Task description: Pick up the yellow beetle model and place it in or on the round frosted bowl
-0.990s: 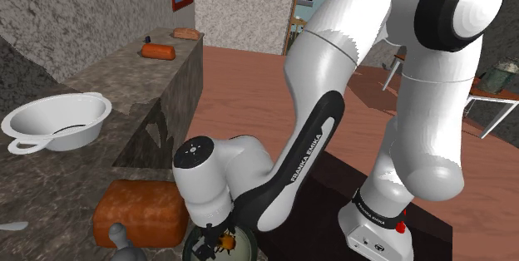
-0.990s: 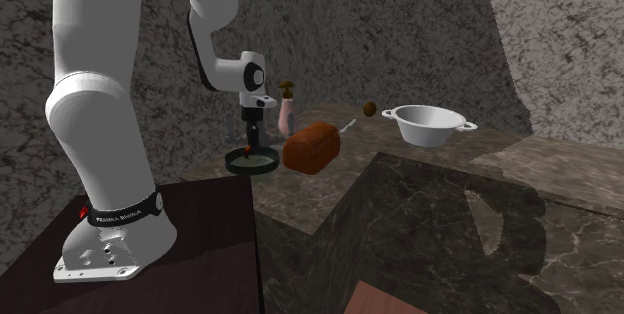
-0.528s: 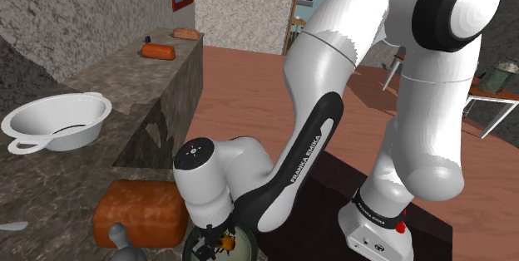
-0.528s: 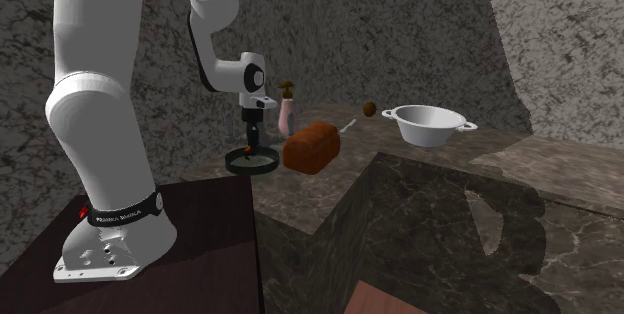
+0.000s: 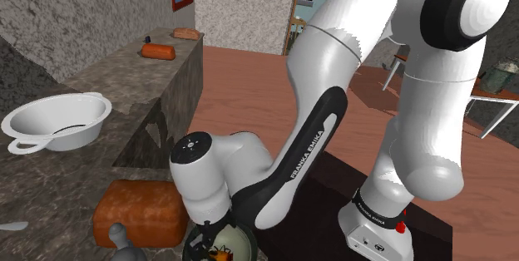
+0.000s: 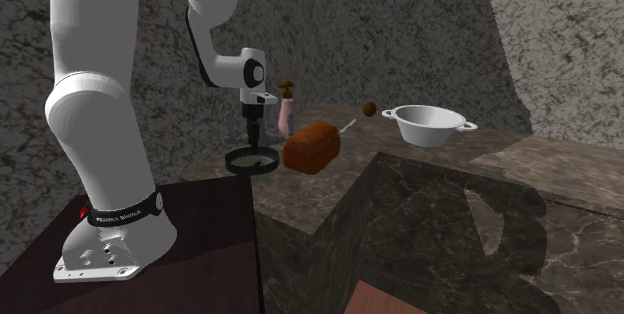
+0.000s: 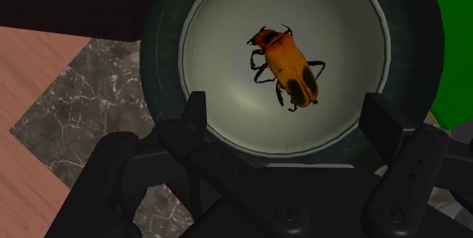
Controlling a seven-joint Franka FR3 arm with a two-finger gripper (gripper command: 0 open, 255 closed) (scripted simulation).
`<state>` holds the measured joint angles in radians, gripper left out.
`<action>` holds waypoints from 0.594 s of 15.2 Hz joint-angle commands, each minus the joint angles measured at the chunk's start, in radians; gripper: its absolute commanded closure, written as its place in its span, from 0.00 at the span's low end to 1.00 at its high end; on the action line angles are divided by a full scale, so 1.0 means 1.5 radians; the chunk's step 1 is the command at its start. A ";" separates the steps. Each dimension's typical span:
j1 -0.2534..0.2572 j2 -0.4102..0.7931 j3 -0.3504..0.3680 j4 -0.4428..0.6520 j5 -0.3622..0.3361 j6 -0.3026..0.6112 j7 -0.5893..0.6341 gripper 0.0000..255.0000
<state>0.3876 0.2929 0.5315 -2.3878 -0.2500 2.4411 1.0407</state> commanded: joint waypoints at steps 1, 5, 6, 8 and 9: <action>-0.013 -0.040 0.020 0.005 0.037 -0.039 -0.025 0.00; -0.016 -0.055 0.025 0.010 0.051 -0.056 -0.035 0.00; -0.016 -0.055 0.025 0.010 0.051 -0.056 -0.035 0.00; -0.016 -0.055 0.025 0.010 0.051 -0.056 -0.035 0.00; -0.016 -0.055 0.025 0.010 0.051 -0.056 -0.035 0.00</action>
<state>0.3643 0.2114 0.5695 -2.3724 -0.1742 2.3580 0.9885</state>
